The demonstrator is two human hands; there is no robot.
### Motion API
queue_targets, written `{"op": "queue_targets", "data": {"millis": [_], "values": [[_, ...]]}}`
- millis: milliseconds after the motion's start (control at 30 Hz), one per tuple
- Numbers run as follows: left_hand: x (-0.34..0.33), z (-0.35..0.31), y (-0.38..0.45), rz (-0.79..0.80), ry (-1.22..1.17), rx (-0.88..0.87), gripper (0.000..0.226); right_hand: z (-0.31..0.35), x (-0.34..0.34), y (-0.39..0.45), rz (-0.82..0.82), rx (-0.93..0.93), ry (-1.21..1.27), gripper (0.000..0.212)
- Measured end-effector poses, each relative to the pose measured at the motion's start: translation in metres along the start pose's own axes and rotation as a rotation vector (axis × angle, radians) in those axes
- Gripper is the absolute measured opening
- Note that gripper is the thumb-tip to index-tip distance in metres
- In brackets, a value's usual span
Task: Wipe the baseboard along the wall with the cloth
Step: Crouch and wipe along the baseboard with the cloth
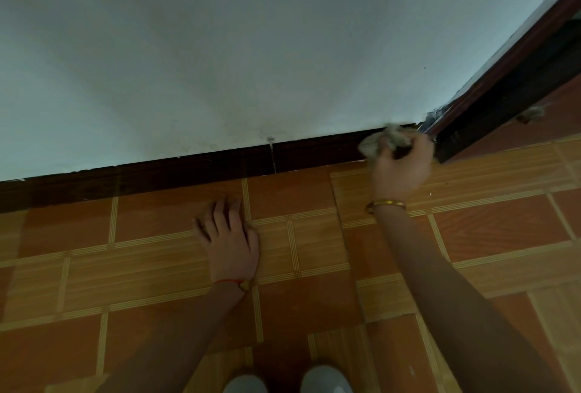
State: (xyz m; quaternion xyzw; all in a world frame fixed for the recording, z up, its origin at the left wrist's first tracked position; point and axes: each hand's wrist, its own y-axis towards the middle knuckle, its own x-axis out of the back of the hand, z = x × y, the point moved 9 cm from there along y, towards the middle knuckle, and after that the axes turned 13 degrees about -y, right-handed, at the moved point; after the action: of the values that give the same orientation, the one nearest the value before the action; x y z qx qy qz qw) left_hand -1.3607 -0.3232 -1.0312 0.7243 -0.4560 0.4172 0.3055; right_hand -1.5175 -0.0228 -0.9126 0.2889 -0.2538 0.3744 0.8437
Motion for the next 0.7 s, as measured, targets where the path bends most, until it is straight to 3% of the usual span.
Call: {"op": "queue_targets", "data": {"millis": [67, 167, 333, 433, 633, 700], "values": [[0.000, 0.000, 0.000, 0.000, 0.004, 0.004, 0.054, -0.015, 0.007, 0.017, -0.045, -0.078, -0.011, 0.017], [0.000, 0.000, 0.001, 0.005, 0.004, 0.009, 0.054, -0.003, 0.006, 0.012, -0.046, -0.021, 0.031, 0.016], [0.000, -0.001, 0.001, -0.004, 0.006, 0.012, 0.056, 0.044, -0.027, -0.049, 0.196, 0.263, 0.030, 0.015], [0.001, -0.001, 0.001, -0.011, -0.004, 0.009, 0.055, 0.053, -0.036, -0.059, 0.269, 0.337, 0.057, 0.018], [0.001, 0.000, 0.001, 0.002, -0.006, 0.010, 0.057, 0.000, -0.016, -0.007, 0.122, 0.100, -0.053, 0.016], [0.001, 0.000, 0.001, 0.005, -0.005, 0.013, 0.057, -0.008, -0.016, 0.000, 0.131, 0.107, -0.085, 0.016]]}}
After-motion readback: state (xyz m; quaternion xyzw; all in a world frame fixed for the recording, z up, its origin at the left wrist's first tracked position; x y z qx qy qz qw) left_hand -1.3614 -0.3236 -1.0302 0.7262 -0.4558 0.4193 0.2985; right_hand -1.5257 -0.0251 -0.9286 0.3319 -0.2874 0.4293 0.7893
